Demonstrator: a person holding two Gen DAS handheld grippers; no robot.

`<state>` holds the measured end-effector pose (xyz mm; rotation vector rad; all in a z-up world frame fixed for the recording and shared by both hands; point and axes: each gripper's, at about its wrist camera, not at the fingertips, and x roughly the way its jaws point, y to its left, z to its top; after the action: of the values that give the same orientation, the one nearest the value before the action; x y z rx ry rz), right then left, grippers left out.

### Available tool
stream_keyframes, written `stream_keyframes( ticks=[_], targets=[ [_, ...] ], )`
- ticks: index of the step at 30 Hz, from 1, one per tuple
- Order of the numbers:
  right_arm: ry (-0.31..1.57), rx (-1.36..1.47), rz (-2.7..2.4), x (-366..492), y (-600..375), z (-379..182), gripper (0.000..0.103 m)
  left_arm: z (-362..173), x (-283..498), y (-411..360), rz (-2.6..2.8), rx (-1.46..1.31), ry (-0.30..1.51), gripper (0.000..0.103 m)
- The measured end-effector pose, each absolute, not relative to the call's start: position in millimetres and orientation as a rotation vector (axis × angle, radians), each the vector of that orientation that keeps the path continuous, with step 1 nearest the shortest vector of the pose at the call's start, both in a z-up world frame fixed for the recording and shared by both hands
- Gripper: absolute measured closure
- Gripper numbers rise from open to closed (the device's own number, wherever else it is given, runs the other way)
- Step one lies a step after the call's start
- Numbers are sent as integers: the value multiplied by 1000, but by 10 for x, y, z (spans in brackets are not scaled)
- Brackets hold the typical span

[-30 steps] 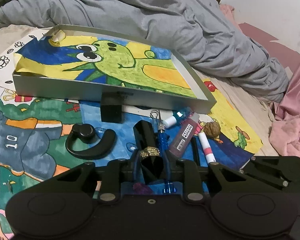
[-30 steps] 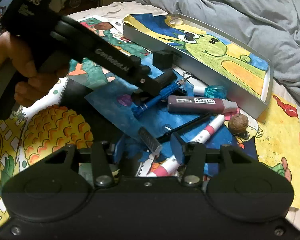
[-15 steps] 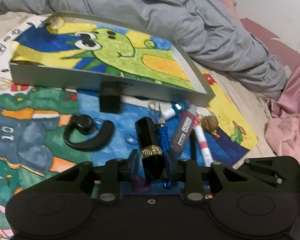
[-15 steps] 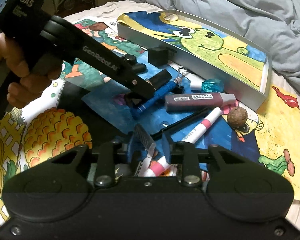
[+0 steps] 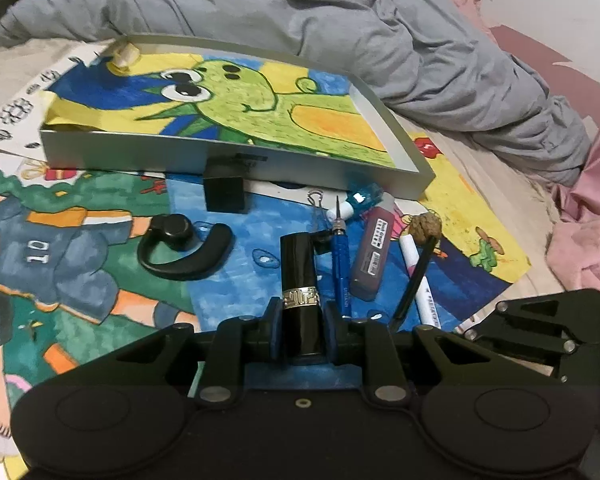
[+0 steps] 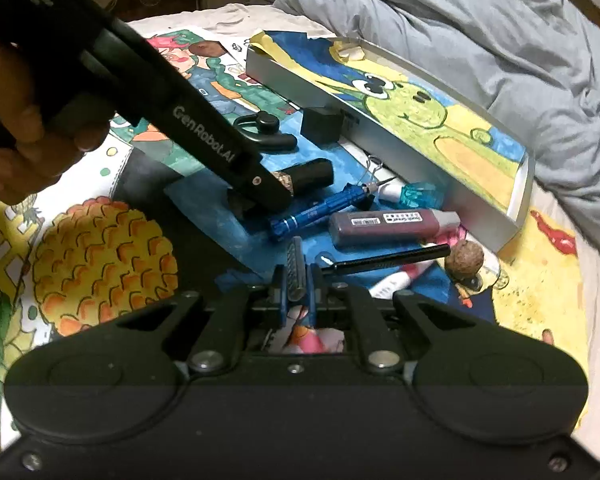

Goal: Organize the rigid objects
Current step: 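Lower the lipstick into the tray with the left tool while the right tool releases the comb there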

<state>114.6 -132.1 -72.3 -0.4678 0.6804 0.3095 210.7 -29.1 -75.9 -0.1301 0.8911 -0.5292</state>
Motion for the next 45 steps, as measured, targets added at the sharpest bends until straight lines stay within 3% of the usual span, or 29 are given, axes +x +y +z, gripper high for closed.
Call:
stream_keyframes(
  ticks=[17,29,45],
  targets=[
    [537,-465,233,1170,-1395,-474,99,-537,1871,-345,-473,-107,743,81],
    [409,-205,129,2140,-1934,-263,99,-240,2593,-495,-370,-117,550,81],
    [489,-36,164,2827,-2158,-690,99,-680,3344,-667,-303,-88,620,81]
  ],
)
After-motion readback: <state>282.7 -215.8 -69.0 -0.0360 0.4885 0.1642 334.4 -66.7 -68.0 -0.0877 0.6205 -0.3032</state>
